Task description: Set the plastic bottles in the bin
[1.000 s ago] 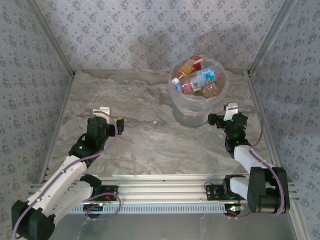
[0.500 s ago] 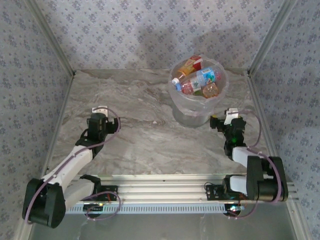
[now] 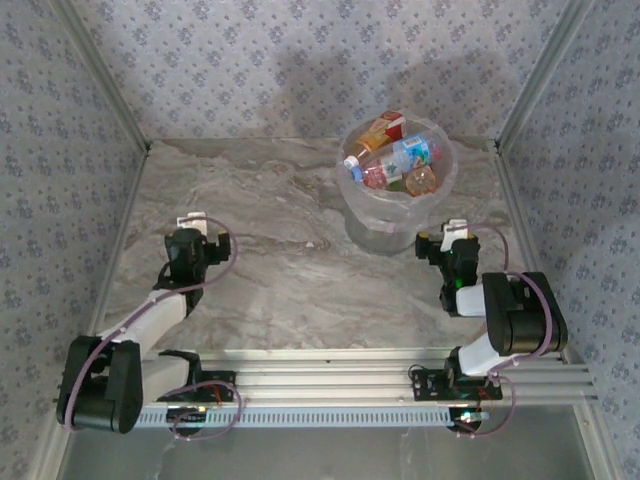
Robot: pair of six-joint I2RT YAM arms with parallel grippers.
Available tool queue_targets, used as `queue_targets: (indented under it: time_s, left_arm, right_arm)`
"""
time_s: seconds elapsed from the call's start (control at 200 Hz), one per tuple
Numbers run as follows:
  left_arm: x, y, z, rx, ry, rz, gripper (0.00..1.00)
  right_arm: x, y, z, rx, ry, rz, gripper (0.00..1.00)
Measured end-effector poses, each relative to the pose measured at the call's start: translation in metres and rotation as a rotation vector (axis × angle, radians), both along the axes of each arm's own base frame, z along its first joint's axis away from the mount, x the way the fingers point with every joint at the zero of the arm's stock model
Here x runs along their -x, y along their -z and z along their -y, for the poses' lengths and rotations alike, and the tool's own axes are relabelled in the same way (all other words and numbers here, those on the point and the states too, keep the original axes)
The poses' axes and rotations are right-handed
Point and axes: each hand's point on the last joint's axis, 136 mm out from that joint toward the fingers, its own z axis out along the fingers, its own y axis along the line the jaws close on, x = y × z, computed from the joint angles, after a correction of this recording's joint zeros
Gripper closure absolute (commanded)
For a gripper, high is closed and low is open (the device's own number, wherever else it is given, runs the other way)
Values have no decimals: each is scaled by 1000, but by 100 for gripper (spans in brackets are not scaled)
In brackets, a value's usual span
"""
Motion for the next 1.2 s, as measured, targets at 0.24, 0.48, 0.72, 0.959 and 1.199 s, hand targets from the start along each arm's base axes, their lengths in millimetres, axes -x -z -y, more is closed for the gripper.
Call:
queue_targets:
  time_s: [0.24, 0.48, 0.72, 0.959, 1.199]
  left_arm:
    - [-10, -5, -2, 22, 29, 78, 0]
    - [-18, 17, -1, 3, 63, 85, 0]
    - [-28, 36, -23, 48, 39, 103, 0]
    - [-39, 47, -21, 85, 57, 57, 0]
    - [-52, 33, -21, 90, 65, 83, 1]
  right_arm:
    - [-13, 0, 4, -21, -18, -51, 0]
    - [-15, 0, 4, -22, -17, -55, 0]
    - [-15, 0, 4, -22, -16, -55, 0]
    - [-15, 0, 4, -22, -17, -56, 0]
    - [-15, 0, 4, -22, -17, -58, 0]
